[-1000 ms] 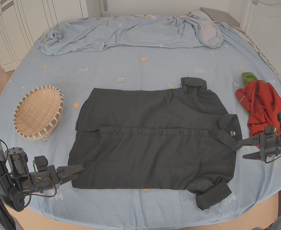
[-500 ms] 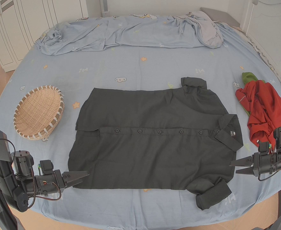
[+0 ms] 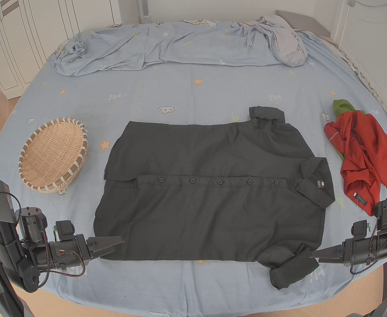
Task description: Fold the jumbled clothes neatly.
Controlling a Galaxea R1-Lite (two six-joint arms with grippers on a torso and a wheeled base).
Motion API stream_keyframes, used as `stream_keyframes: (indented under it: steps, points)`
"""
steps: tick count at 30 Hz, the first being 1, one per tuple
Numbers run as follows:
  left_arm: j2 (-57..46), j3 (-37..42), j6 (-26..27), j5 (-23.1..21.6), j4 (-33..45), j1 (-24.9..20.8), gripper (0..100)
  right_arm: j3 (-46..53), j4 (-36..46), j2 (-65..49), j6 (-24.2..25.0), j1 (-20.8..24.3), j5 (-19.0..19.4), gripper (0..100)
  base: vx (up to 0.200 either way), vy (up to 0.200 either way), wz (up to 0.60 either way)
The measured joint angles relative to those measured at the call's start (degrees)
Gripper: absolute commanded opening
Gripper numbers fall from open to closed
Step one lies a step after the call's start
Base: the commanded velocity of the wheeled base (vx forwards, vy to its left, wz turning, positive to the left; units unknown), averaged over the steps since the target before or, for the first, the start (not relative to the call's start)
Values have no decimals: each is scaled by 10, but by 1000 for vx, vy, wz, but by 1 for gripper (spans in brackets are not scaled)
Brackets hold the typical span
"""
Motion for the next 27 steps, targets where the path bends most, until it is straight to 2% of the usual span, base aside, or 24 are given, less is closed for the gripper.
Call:
stream_keyframes:
  steps: [27]
  points:
    - [-9,0,0,0,7,2,100,31,-16,42,0,42,-4,100,0,0,0]
